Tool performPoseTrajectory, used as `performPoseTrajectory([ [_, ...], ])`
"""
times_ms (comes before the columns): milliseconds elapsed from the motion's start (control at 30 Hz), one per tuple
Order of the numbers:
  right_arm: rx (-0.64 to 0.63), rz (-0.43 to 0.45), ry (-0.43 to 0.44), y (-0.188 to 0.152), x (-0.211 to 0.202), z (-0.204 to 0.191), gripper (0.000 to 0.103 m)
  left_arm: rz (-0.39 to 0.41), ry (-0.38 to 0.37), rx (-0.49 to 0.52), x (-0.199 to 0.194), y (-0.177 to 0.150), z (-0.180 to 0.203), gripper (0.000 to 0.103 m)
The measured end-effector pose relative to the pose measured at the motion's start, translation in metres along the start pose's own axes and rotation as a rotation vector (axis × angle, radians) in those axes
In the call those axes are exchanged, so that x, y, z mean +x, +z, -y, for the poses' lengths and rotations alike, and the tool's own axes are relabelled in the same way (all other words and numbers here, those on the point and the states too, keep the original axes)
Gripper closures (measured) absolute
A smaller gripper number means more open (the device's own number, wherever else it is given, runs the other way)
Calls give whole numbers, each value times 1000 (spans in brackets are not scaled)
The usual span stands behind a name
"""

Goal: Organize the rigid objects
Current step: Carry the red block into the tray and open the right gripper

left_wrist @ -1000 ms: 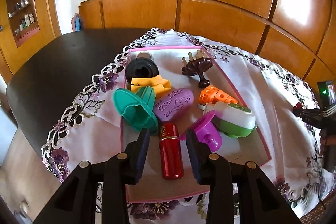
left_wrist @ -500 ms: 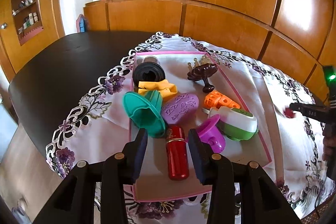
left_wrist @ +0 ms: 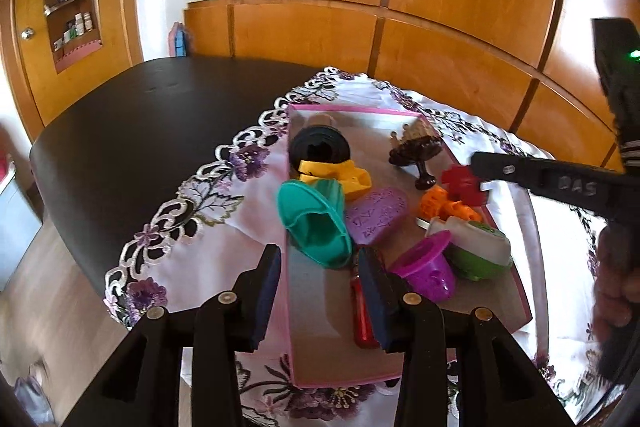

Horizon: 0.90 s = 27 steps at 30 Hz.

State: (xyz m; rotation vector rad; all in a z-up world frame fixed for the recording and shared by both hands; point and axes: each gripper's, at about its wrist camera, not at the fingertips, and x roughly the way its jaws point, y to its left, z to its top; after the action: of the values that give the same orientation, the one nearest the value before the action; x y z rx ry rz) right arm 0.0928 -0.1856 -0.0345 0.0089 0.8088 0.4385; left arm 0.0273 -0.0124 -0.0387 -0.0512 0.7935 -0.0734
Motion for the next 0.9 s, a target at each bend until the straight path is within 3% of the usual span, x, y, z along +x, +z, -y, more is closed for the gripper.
performPoseTrajectory([
  [133, -10, -18, 27, 4, 23, -16, 89, -6, 11, -19, 3, 0, -7, 62],
  [300, -31, -81, 39, -7, 49, -20, 81, -9, 20, -28, 6, 0, -10, 62],
  [467, 7, -109, 38, -19, 60, -11, 81, -15, 35, -40, 9, 0, -13, 54],
  [633, 49, -98, 42, -21, 57, -3, 80, -12, 42, -37, 10, 1, -11, 49],
  [900, 34, -42, 31, -21, 33, -11, 66, 13, 46, -20, 3, 4, -3, 33],
])
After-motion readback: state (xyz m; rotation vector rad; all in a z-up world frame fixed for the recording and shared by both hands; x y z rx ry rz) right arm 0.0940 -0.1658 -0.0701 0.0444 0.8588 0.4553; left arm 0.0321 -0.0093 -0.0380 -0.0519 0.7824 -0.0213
